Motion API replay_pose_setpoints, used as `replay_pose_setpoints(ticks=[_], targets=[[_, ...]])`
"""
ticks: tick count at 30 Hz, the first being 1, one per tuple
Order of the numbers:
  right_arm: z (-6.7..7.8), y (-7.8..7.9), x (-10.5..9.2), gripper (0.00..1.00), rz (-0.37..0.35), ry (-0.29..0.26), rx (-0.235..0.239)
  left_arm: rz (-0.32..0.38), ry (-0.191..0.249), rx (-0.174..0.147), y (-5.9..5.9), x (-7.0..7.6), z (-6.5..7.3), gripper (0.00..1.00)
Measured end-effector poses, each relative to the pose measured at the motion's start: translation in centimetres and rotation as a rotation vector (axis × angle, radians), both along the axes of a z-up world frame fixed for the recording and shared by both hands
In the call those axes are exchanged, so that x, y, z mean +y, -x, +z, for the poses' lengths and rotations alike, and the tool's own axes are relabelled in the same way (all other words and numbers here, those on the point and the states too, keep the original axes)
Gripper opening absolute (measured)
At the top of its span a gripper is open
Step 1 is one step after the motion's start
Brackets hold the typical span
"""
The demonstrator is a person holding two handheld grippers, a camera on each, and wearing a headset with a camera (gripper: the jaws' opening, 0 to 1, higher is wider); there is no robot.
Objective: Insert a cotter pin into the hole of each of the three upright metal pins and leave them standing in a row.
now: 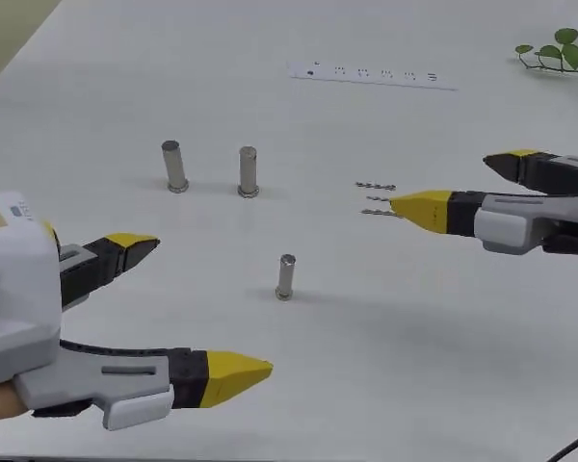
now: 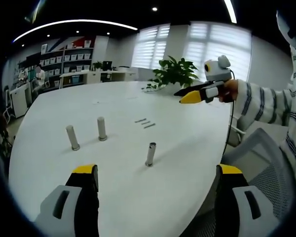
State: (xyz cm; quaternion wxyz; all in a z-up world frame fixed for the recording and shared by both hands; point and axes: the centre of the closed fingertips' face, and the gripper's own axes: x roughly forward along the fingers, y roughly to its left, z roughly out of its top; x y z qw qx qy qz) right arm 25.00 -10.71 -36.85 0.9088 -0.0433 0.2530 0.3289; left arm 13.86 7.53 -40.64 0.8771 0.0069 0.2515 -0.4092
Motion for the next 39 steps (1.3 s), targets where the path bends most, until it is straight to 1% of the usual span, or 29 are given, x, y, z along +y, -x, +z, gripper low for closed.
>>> replay_pose_setpoints(ticks=[10, 13, 18, 23, 24, 25, 26, 27, 28, 29, 30, 31, 33, 35, 37, 39], targets=[[0.8, -0.6, 0.3, 0.82, 0.035, 0.024, -0.012, 0.006, 0.003, 0.0, 0.2, 0.2, 0.0, 0.98], [0.4, -0.4, 0.3, 0.83, 0.072, 0.088, -0.008, 0.007, 0.007, -0.004, 0.3, 0.2, 0.1, 0.98], [0.4, -0.9, 0.6, 0.82, 0.094, 0.093, -0.002, 0.012, 0.005, -0.002, 0.4, 0.4, 0.1, 0.98], [0.4, -1.4, 0.7, 0.81, 0.135, 0.157, 0.0, 0.021, 0.012, -0.007, 0.4, 0.4, 0.4, 0.98], [0.4, -1.5, 0.6, 0.81, 0.149, 0.182, 0.001, 0.023, 0.014, -0.007, 0.4, 0.4, 0.4, 0.98], [0.3, -1.6, 0.2, 0.8, 0.177, 0.242, 0.009, 0.025, 0.016, -0.008, 0.4, 0.4, 0.4, 0.98], [0.7, -2.2, 0.2, 0.8, 0.179, 0.263, -0.018, 0.026, 0.016, -0.01, 0.4, 0.4, 0.4, 0.98], [1.0, -2.4, 0.4, 0.8, 0.175, 0.254, -0.032, 0.026, 0.016, -0.011, 0.4, 0.4, 0.5, 0.98], [1.3, -2.6, 0.6, 0.8, 0.171, 0.236, -0.033, 0.026, 0.016, -0.011, 0.4, 0.4, 0.5, 0.98], [1.5, -2.8, 0.9, 0.8, 0.177, 0.199, -0.028, 0.026, 0.015, -0.011, 0.4, 0.3, 0.5, 0.98], [1.6, -3.0, 0.9, 0.79, 0.176, 0.19, -0.026, 0.027, 0.015, -0.012, 0.4, 0.3, 0.5, 0.98], [1.6, -3.2, 0.9, 0.78, 0.177, 0.195, -0.03, 0.031, 0.017, -0.013, 0.4, 0.3, 0.5, 0.98], [1.3, -3.4, 1.1, 0.78, 0.19, 0.211, -0.031, 0.036, 0.019, -0.016, 0.3, 0.3, 0.7, 0.98], [0.8, -3.6, 1.2, 0.77, 0.207, 0.224, -0.021, 0.04, 0.022, -0.019, 0.3, 0.3, 0.8, 0.98], [0.0, -3.8, 1.0, 0.76, 0.229, 0.273, -0.016, 0.043, 0.023, -0.021, 0.3, 0.3, 0.9, 0.98], [-0.6, -4.0, 1.2, 0.75, 0.241, 0.282, -0.004, 0.046, 0.024, -0.024, 0.3, 0.3, 1.1, 0.98]])
